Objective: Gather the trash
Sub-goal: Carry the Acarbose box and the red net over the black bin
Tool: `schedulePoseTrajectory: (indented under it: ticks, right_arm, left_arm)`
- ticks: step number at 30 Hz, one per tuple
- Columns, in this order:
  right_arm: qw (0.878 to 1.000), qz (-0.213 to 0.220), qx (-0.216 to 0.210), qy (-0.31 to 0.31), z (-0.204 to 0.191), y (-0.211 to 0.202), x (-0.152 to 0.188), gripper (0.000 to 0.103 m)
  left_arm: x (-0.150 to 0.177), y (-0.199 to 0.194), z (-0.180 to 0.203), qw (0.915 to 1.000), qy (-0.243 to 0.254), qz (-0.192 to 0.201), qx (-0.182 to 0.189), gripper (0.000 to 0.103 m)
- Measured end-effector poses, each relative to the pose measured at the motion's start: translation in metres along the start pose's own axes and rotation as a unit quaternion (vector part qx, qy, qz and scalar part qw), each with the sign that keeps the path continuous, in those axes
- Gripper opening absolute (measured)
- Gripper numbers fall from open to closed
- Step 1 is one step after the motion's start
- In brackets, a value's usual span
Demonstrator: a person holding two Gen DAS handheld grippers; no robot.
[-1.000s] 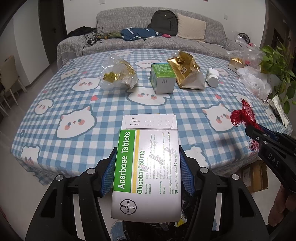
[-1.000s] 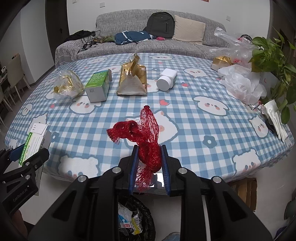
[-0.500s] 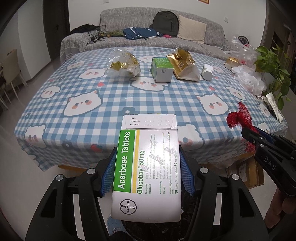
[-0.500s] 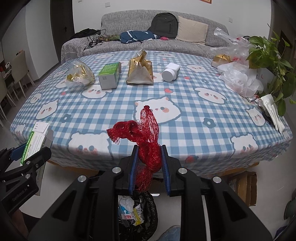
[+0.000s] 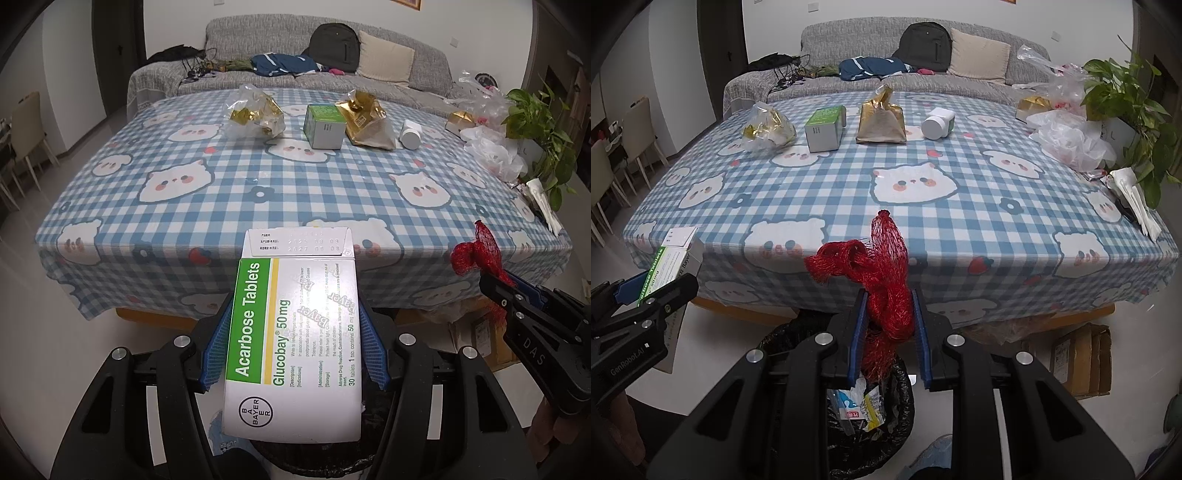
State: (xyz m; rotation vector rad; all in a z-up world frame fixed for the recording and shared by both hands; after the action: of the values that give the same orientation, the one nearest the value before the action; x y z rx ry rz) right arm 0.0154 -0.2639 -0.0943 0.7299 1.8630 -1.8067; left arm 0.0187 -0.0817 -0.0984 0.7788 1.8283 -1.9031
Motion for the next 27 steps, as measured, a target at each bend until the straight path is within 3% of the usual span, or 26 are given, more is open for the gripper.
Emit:
schedulePoseTrajectory:
  ticks: [12,27]
  right_arm:
    - [1.0,-0.006,-0.007,-0.008,-0.004,-0.015,0.04,0.022]
    - [0.999,-0.041,0.001,0.003,0.003,0.01,0.091,0.022]
  left_arm:
    - [0.042,-0.017,0.006,1.0,0.002,-0.001,0.009,0.06]
    - [0.089,0.017,0.007,0.9995,-0.003,-0.029,0.009,0.06]
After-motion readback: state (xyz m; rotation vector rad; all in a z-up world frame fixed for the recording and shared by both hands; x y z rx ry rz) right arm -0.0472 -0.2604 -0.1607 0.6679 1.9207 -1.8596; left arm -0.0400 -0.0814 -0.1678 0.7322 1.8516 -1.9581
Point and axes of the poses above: each gripper's, at about its wrist camera, not at the fingertips, and y roughly the way its jaws point, z to its right, x to its underside, the point moved 8 cm from there along y, roughly the way its jaws point, and after that the axes turned 5 degrees about y, right-handed, at the moved point
